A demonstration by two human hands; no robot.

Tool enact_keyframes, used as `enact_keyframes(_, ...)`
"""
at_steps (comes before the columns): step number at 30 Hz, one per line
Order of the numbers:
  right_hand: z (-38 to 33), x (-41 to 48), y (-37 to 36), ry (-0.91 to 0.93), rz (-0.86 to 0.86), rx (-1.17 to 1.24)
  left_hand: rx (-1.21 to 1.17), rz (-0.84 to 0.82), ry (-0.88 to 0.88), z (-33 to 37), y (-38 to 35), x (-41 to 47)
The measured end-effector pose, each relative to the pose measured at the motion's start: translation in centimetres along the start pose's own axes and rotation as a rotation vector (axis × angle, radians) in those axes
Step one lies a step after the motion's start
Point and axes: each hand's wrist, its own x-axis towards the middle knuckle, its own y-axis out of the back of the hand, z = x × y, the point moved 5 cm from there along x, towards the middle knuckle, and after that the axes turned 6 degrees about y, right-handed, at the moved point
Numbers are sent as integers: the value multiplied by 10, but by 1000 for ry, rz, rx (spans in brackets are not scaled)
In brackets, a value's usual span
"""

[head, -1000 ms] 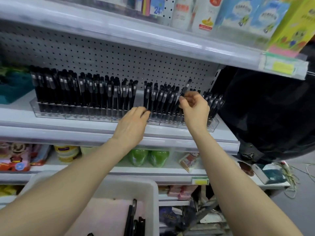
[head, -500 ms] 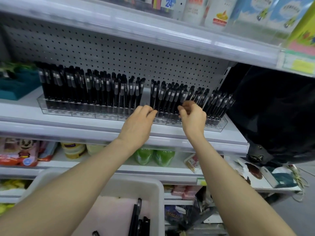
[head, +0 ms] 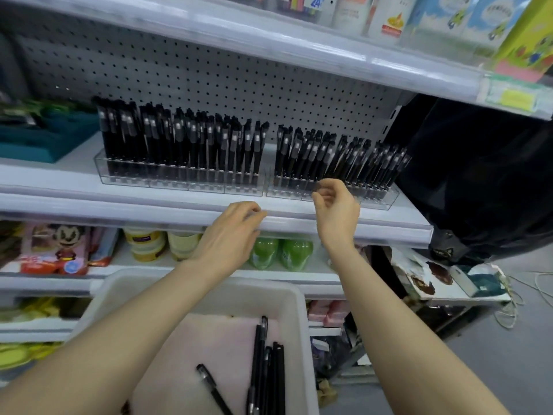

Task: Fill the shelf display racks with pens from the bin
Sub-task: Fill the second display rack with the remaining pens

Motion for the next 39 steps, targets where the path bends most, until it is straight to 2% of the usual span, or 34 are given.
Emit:
enact_keyframes(9,-17,-117,-26,22,-113,-21,9,-25,7,-30,7,-82)
enact_keyframes(14,-13,-168,-37,-15,-215,-171,15,-53,22,-45,-5,-113)
enact_keyframes(21,15,-210,-59,-104,-603,-617,40,35,-38,-51,-16,-130)
enact_keyframes(24,21,-216,-67,-120,-700,-715,35,42,-35,-48,-17,-130)
enact_keyframes(29,26,-217,-72,-183,-678,-632,15,42,-20,-46,-16,-131)
enact_keyframes(34,27,-219,-72,-304,-644,-437,22,10,0,-47,-18,-130)
enact_keyframes(39,16,-198,-64,-328,-610,-198,34,-64,76,-46,-11,-121)
